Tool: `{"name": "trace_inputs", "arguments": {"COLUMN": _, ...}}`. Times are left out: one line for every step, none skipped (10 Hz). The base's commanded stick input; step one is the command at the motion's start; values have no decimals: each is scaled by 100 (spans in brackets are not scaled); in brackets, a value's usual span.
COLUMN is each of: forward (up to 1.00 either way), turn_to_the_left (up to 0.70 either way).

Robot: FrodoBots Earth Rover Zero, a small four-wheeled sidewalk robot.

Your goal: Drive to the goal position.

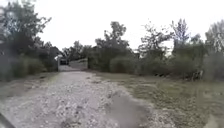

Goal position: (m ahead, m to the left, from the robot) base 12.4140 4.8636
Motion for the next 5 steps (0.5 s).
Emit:
{"name": "trace_inputs", "arguments": {"forward": 100, "turn_to_the_left": 40}}
{"name": "trace_inputs", "arguments": {"forward": 100, "turn_to_the_left": 40}}
{"name": "trace_inputs", "arguments": {"forward": 100, "turn_to_the_left": 17}}
{"name": "trace_inputs", "arguments": {"forward": 100, "turn_to_the_left": 0}}
{"name": "trace_inputs", "arguments": {"forward": 100, "turn_to_the_left": 0}}
